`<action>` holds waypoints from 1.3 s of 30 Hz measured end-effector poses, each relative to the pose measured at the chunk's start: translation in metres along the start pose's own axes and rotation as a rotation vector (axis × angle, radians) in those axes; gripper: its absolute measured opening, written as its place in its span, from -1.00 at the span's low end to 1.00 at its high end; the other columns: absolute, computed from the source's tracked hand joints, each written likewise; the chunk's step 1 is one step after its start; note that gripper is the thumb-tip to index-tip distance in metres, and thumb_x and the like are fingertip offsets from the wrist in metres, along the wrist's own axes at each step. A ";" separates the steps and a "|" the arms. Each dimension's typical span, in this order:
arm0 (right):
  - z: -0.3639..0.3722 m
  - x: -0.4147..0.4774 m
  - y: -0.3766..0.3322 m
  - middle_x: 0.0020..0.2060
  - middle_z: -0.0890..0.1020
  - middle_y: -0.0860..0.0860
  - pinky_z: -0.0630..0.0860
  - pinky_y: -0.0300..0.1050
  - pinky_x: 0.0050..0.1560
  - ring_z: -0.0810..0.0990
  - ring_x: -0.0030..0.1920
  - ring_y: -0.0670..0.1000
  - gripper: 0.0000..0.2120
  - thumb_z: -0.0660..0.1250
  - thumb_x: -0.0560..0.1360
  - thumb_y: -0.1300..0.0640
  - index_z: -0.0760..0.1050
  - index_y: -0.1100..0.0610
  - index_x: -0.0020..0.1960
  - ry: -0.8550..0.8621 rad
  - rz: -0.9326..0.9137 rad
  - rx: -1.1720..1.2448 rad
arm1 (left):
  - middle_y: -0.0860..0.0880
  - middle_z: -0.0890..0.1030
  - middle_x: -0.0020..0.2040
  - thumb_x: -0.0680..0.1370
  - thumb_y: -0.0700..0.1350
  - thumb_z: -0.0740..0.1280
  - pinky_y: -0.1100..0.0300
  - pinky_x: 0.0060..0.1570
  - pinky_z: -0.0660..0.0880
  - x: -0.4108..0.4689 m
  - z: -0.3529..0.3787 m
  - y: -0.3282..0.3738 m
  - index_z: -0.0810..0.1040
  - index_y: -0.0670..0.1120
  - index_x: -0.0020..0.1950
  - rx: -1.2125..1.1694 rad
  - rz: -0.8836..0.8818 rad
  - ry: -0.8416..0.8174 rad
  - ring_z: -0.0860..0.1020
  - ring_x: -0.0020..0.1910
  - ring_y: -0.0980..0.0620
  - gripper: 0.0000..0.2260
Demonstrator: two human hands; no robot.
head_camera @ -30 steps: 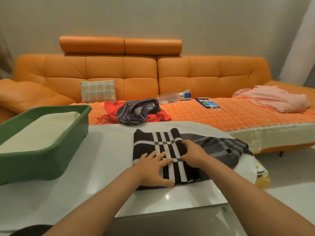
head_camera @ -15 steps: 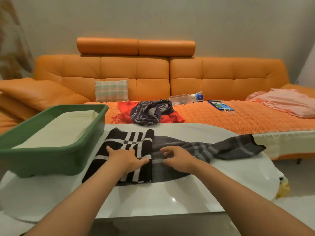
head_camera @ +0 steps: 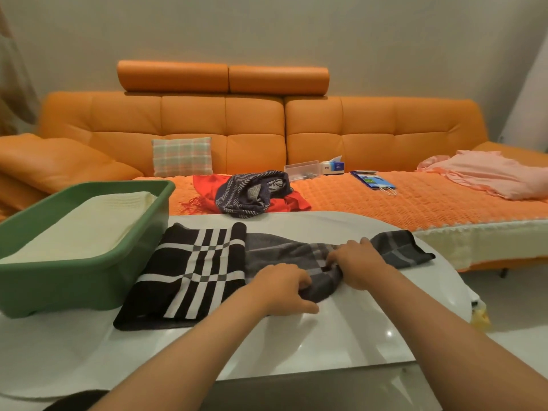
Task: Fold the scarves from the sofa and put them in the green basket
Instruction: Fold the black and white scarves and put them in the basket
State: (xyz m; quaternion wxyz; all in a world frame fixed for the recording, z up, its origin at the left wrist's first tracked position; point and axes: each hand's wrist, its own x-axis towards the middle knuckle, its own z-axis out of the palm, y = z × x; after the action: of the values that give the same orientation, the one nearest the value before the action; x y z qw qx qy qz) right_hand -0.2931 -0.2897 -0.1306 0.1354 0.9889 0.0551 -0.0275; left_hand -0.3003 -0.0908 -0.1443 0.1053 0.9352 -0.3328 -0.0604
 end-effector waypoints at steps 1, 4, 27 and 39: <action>0.000 -0.001 0.004 0.11 0.60 -0.02 0.26 0.07 0.29 0.48 0.16 0.07 -0.72 0.21 0.62 0.12 0.54 -0.15 0.24 0.024 0.005 -0.022 | 0.03 0.60 -0.04 0.45 0.16 0.37 0.01 -0.07 0.55 0.004 0.003 0.006 0.56 0.02 0.07 0.022 0.003 0.022 0.56 -0.08 -0.03 -0.71; -0.002 -0.006 0.020 -0.02 0.62 -0.05 0.10 0.17 0.47 0.48 0.10 0.04 -0.76 0.18 0.60 0.13 0.58 -0.08 0.11 0.179 -0.003 -0.016 | 0.03 0.59 -0.09 0.49 -0.15 0.29 0.00 -0.10 0.56 0.014 0.006 0.012 0.57 0.03 0.06 -0.087 0.007 0.099 0.54 -0.12 -0.03 -0.81; 0.012 -0.004 0.060 -0.10 0.65 -0.01 0.31 0.07 0.24 0.55 -0.04 0.07 -0.83 0.33 0.46 0.16 0.64 0.04 0.00 -0.005 0.091 0.222 | 0.00 0.45 0.43 0.61 -0.19 0.24 0.01 0.36 0.28 0.109 0.011 0.005 0.34 0.11 0.51 0.207 0.035 0.051 0.37 0.41 -0.08 -0.52; -0.031 -0.041 0.040 -0.30 0.68 -0.10 0.58 -0.12 -0.15 0.59 -0.28 -0.05 -0.78 0.40 0.44 -0.12 0.61 0.01 -0.24 -0.247 -0.069 0.640 | 0.16 0.45 -0.20 0.36 0.00 0.30 0.10 -0.07 0.41 0.049 -0.010 -0.022 0.49 0.13 -0.17 0.129 0.202 0.156 0.43 -0.13 0.09 -0.92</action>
State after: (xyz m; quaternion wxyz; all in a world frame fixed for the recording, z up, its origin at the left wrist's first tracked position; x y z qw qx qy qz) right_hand -0.3276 -0.3240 -0.0875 -0.1768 0.9681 0.0601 -0.1672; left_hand -0.2471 -0.1033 -0.1416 0.0762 0.9035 -0.4194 0.0450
